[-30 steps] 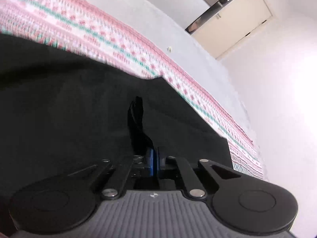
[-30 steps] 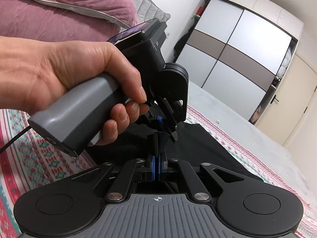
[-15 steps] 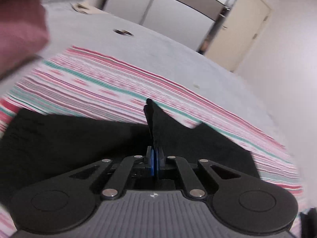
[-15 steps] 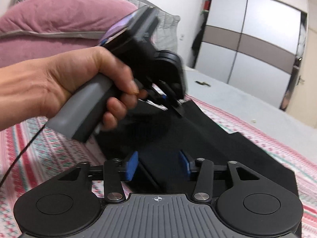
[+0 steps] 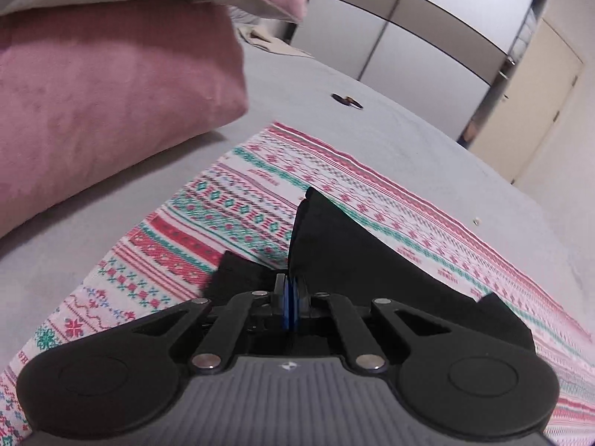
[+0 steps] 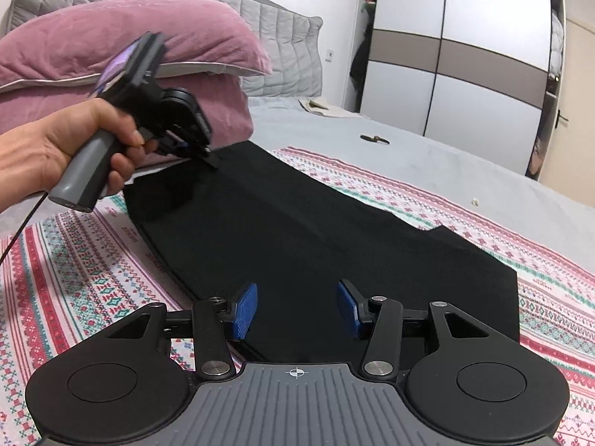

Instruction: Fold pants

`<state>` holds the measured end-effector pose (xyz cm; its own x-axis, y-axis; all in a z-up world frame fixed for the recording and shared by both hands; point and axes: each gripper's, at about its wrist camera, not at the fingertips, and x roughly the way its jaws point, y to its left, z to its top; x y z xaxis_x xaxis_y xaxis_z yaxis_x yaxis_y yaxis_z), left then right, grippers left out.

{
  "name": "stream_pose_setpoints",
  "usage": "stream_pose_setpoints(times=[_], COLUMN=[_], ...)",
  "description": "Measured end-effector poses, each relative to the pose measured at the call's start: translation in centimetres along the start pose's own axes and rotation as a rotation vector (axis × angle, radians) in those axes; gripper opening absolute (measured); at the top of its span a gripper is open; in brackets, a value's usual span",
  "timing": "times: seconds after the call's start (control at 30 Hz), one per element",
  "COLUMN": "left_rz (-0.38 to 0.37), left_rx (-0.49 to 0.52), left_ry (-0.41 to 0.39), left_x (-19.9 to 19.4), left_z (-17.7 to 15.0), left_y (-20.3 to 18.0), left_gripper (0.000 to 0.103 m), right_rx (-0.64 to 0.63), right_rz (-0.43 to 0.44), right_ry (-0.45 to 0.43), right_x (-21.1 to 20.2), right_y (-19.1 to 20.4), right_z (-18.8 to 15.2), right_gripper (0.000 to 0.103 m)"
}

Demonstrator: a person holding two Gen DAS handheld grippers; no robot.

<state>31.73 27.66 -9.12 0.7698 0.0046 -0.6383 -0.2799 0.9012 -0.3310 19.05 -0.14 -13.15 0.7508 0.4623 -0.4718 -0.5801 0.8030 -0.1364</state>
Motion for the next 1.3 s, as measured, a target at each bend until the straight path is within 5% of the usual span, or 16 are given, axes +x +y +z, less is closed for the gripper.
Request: stream_pose_setpoints(times=[0.37,0.43,0.5,0.57,0.77,0.9,1.07,1.3], left_rz=[0.082,0.106,0.107,0.070,0.013,-0.087,-0.160,-0.124], left_rx=[0.016,-0.019,-0.071,-0.092,0.057,0.083,0.256,0.268], left_ry=[-0.046,-0.036,0.000,-0.007,-0.027,0.084,0.181,0.292], left_x=[0.0,0.9,0.9,-0.1,-3.8,-3.7,-3.6,-1.0], left_z=[0.0,0.0,0.2,0.7,-0.7,-4.4,-10.0,-13.6], left_y=[0.2,0.8,1.3,1.1,-4.3,-8.3,-14.3,-14.9], left_gripper=[0.025,0.033,0.054,0.054,0.067,0.067,0.067,0.067], right_rx=[0.031,0.040,0.050,0.067,0.305,0.395,0.363,0.229], right_rz=[-0.011,-0.016,-0.018,-0.018,-0.094,-0.130,-0.129,-0.129], right_ry=[0.024,0.026,0.034,0.055,0.094,0.146,0.261,0.417], right_x=[-0.5,-0.7,-0.8,-0.8,-1.2,-1.4,-1.1,1.1], right_y=[-1.2,-1.6,-2.2,-3.3,-11.0,-14.3,-15.0,-13.4], right_z=[-0.1,0.0,0.0,0.0,0.6,-0.2,-1.8,-5.3], right_gripper=[0.047,0.047,0.047,0.047,0.047,0.047,0.047,0.047])
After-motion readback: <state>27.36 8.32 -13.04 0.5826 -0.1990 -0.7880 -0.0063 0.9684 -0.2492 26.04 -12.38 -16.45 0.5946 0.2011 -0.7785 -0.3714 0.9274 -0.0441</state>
